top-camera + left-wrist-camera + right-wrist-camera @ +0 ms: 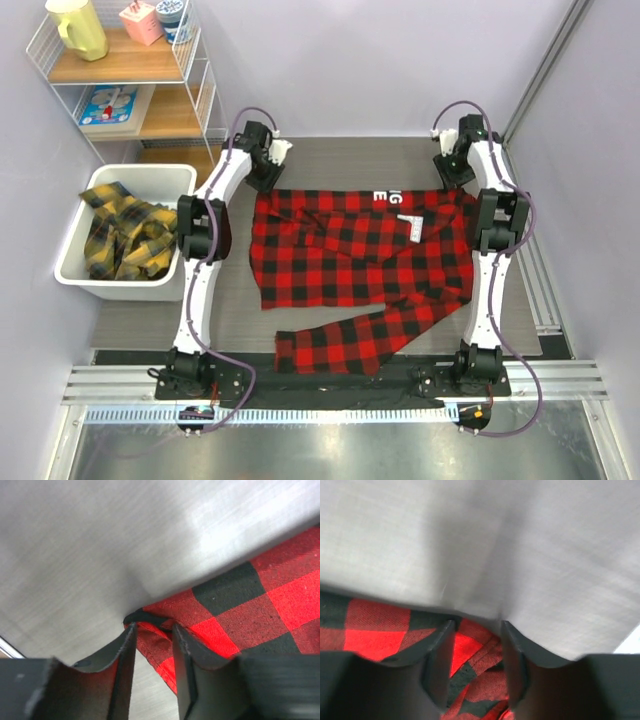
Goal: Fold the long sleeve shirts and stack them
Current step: Fold the shirt
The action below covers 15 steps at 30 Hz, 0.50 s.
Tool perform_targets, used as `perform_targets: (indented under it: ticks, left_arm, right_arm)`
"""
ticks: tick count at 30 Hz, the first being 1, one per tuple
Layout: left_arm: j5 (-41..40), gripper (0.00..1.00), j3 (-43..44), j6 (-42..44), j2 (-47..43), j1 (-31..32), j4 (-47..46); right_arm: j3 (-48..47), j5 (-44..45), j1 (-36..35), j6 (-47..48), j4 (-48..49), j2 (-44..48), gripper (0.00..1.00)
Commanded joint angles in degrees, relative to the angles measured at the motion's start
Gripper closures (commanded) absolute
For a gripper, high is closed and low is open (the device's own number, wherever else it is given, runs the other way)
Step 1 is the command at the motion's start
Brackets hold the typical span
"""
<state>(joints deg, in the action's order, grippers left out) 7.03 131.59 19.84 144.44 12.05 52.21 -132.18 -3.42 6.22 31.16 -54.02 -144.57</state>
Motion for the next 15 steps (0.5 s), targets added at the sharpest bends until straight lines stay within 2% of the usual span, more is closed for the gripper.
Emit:
perform_targets:
  ticks: [1,4,5,6,8,9,11,13,15]
  left_arm:
    - [-0.2,0.61,8.9,1.0,4.0,-0.8,1.7]
    - [7.3,0.50,6.9,1.5,-3.5,-0.8,0.2]
    - [9.5,0.42,4.1,1.5,-6.4,-0.7,-1.8]
    - [13.1,0.39,-1.5,1.6,-13.0,-0.7,-2.6]
    - [17.0,0.29,-7.9,2.0,-18.8,-0.5,-3.0]
    - [21.4,0.27,-13.8,2.8,-24.7,-0.2,-2.4]
    - [25.0,0.23,-19.8,5.8,-30.1,0.2,-1.1]
    - [29.9,0.24,-30.1,7.8,-37.3,1.0,1.2]
    - [30.5,0.27,-37.7,10.0,-41.4,3.0,1.8]
  right_arm:
    - [-6.7,3.0,0.3,-2.2,6.4,-2.8,0.46]
    - [-4.3,0.3,0.4,-1.0,5.6,4.4,0.35]
    - [-2.2,-1.0,0.3,0.6,5.3,7.1,0.31]
    - [0.2,-4.6,0.5,2.1,4.8,14.0,0.24]
    - [9.5,-7.6,0.6,6.3,4.1,21.1,0.18]
    - [12.4,-9.0,0.6,8.0,3.3,26.8,0.15]
    - [20.0,-14.4,0.6,12.1,-3.0,32.0,0.15]
    - [27.4,-18.7,0.6,20.1,-11.7,37.9,0.20]
    - [33.1,-20.1,0.6,25.9,-17.2,41.5,0.22]
